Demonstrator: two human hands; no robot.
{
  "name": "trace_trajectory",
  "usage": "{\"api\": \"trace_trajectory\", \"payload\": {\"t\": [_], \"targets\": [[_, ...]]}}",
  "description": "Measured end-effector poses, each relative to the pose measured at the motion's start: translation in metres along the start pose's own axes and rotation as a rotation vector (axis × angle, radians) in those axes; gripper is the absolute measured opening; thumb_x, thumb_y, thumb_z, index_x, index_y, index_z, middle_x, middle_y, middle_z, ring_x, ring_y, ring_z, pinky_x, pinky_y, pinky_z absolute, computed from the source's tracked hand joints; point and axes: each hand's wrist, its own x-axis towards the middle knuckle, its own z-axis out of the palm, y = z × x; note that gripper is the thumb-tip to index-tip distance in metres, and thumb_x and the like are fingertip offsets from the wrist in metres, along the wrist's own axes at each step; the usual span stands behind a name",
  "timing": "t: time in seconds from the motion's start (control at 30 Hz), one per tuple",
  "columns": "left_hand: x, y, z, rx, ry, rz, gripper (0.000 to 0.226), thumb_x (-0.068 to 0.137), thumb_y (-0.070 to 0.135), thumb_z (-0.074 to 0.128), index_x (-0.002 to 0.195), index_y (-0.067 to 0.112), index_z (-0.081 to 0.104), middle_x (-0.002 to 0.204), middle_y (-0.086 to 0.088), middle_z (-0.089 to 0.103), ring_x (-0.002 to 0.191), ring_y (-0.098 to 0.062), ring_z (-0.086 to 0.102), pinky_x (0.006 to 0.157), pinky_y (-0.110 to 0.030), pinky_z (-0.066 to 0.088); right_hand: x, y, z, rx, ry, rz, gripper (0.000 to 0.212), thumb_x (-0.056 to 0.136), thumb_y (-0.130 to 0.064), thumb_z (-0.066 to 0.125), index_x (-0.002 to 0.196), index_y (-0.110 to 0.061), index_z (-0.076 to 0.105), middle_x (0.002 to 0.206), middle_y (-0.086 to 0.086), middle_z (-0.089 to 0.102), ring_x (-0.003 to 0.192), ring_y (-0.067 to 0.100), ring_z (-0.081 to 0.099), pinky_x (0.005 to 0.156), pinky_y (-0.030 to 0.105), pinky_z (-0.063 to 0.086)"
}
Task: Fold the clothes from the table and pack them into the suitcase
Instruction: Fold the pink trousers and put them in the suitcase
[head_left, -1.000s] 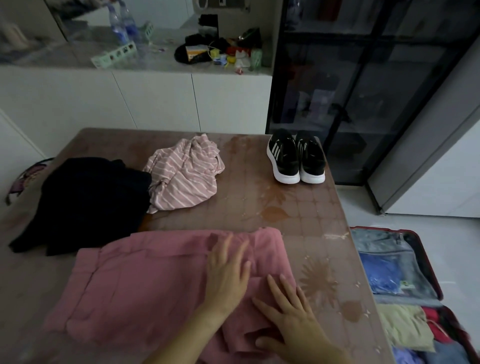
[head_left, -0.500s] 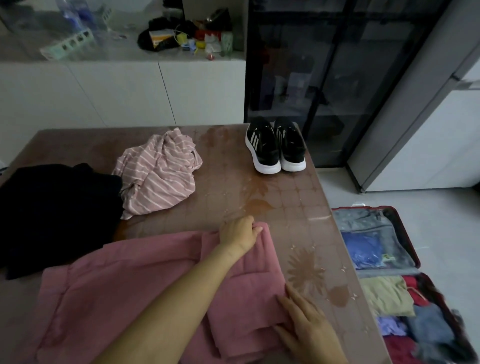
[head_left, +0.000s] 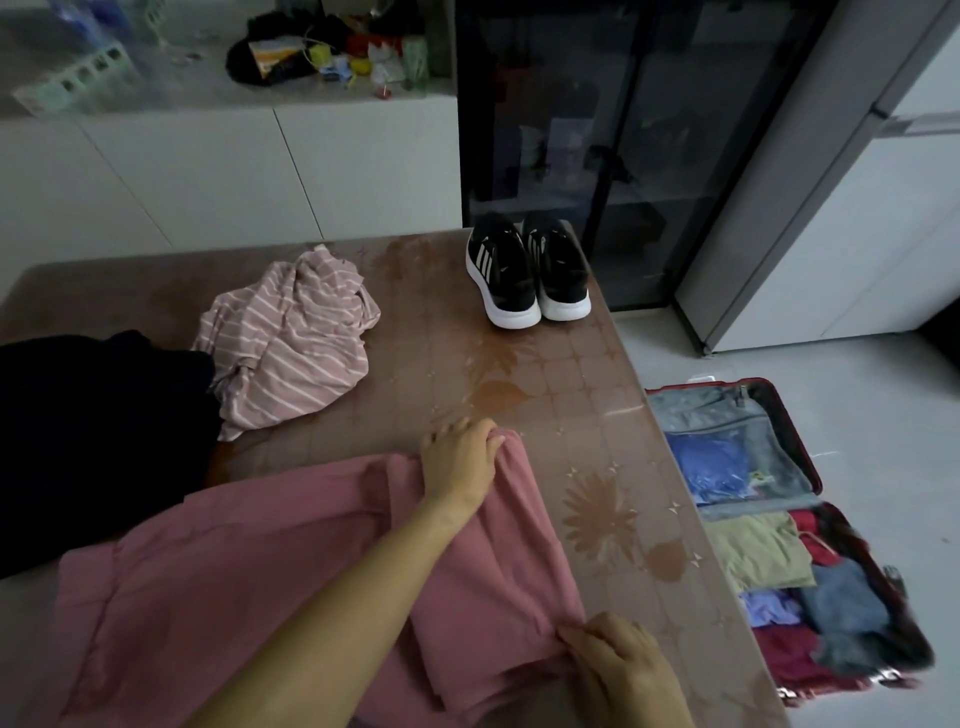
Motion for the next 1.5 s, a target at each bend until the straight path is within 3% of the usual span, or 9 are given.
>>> {"api": "trace_trajectory", "payload": {"t": [0.13, 0.33, 0.5, 0.6, 0.83, 0.93, 1.1, 1.27, 1.5], "targets": [[-0.044, -0.004, -0.004, 0.035, 0.152, 0.176, 0.057, 0.087, 0.054, 0.039, 0.134, 0.023, 0.047, 0.136, -0.003, 0.051, 0.125, -0.026, 0.045, 0.108, -0.052, 0.03, 0.009, -0.006, -0.009, 0.072, 0.001, 0.137, 0.025, 0.086, -0.033, 0.053, 0.098, -0.024, 0.073, 0.095, -0.004, 0.062, 0.072, 0.009, 0.062, 0.066, 0.019, 0.05], [-0.094, -0.029, 0.008, 0.19, -0.086, 0.097, 0.066, 0.088, 0.062, 0.03, 0.146, 0.03, 0.032, 0.153, -0.005, 0.033, 0.14, -0.037, 0.029, 0.108, -0.063, 0.016, 0.008, 0.01, -0.01, -0.187, -0.105, 0.115, 0.018, 0.083, -0.038, 0.047, 0.08, -0.028, 0.062, 0.074, -0.005, 0.059, 0.062, 0.019, 0.061, 0.069, 0.029, 0.035], [-0.09, -0.045, 0.01, 0.15, -0.276, -0.015, 0.078, 0.077, 0.071, -0.003, 0.149, 0.04, -0.007, 0.158, 0.004, -0.017, 0.143, -0.033, -0.022, 0.11, -0.06, -0.013, 0.011, 0.0, -0.012, -0.238, -0.162, -0.067, 0.033, 0.087, -0.031, 0.043, 0.062, -0.022, 0.061, 0.063, -0.002, 0.053, 0.055, 0.02, 0.054, 0.068, 0.03, 0.035], [-0.088, -0.047, 0.013, 0.124, -0.308, -0.012, 0.082, 0.073, 0.072, -0.006, 0.148, 0.041, -0.007, 0.159, 0.005, -0.016, 0.144, -0.029, -0.022, 0.111, -0.059, -0.013, 0.011, 0.002, -0.016, -0.151, -0.323, 0.099, 0.016, 0.064, -0.04, 0.055, 0.069, -0.028, 0.063, 0.069, -0.007, 0.057, 0.059, 0.016, 0.058, 0.067, 0.028, 0.036], [-0.123, -0.053, 0.007, -0.1, -0.131, -0.139, 0.074, 0.079, 0.069, 0.0, 0.143, 0.036, -0.017, 0.15, -0.002, -0.031, 0.139, -0.023, -0.029, 0.116, -0.042, -0.007, 0.077, -0.03, 0.005, 0.365, -0.212, 0.766, 0.027, 0.091, -0.036, 0.058, 0.11, -0.019, 0.05, 0.089, -0.005, 0.065, 0.08, 0.014, 0.063, 0.07, 0.03, 0.041], [-0.15, -0.048, 0.004, -0.242, -0.15, -0.188, 0.097, 0.068, 0.086, -0.008, 0.142, 0.025, -0.021, 0.152, -0.008, -0.029, 0.142, -0.024, -0.022, 0.112, -0.029, -0.011, 0.097, -0.032, 0.019, 0.266, -0.268, 0.809, 0.051, 0.091, -0.044, 0.055, 0.127, -0.009, 0.047, 0.103, 0.01, 0.067, 0.101, 0.032, 0.062, 0.072, 0.032, 0.038], [-0.147, -0.035, -0.008, -0.552, -0.256, -0.276, 0.135, 0.047, 0.095, -0.008, 0.149, 0.007, -0.011, 0.158, -0.009, -0.015, 0.145, -0.014, -0.015, 0.108, -0.016, -0.013, 0.109, -0.016, 0.017, 0.25, -0.218, 0.831, 0.045, 0.084, -0.028, 0.071, 0.054, -0.006, 0.045, 0.049, 0.007, 0.046, 0.052, 0.024, 0.046, 0.048, 0.033, 0.029], [-0.133, 0.002, -0.012, -0.754, -0.418, -0.258, 0.075, 0.098, 0.053, 0.029, 0.152, 0.015, -0.007, 0.159, -0.003, -0.012, 0.145, -0.01, -0.011, 0.113, -0.019, -0.008, 0.112, -0.017, -0.033, 0.126, -0.079, 0.708, 0.035, 0.084, -0.024, 0.069, 0.06, -0.005, 0.052, 0.053, 0.009, 0.052, 0.055, 0.029, 0.049, 0.049, 0.033, 0.03], [-0.118, 0.004, -0.038, -1.064, -0.46, -0.237, 0.087, 0.084, 0.075, 0.023, 0.152, 0.023, 0.015, 0.157, 0.012, 0.013, 0.141, 0.002, 0.011, 0.116, -0.019, 0.005, 0.139, -0.071, -0.074, 0.172, -0.118, 0.602, 0.032, 0.081, -0.023, 0.07, 0.056, -0.022, 0.051, 0.052, -0.005, 0.052, 0.054, 0.01, 0.049, 0.054, 0.026, 0.038]]}}
